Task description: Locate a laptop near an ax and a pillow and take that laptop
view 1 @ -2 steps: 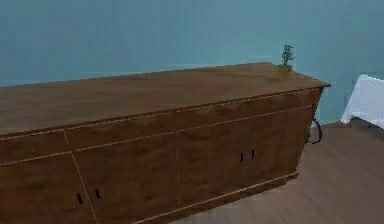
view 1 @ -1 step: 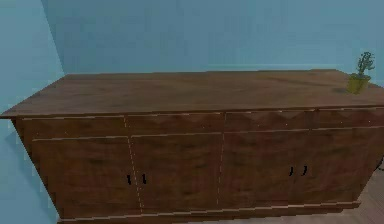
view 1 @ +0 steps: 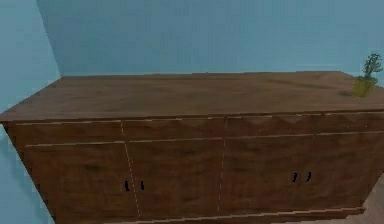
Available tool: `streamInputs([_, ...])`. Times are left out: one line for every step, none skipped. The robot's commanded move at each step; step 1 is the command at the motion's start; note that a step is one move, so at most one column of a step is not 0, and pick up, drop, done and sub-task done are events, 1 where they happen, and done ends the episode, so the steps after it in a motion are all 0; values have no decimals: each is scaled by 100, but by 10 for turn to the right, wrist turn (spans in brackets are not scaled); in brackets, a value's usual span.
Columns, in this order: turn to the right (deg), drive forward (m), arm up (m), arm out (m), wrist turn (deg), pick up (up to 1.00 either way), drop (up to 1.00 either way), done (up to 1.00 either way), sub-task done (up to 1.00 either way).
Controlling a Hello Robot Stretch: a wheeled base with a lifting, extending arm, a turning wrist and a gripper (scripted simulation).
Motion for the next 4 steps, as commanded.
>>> streamInputs([-30, 0, 0, 0, 0, 0, 0, 0, 0])
streamInputs([0, 15, 0, 0, 0, 0, 0, 0, 0])
streamInputs([450, 0, 0, 0, 0, 0, 0, 0, 0])
streamInputs([420, 0, 0, 0, 0, 0, 0, 0, 0])
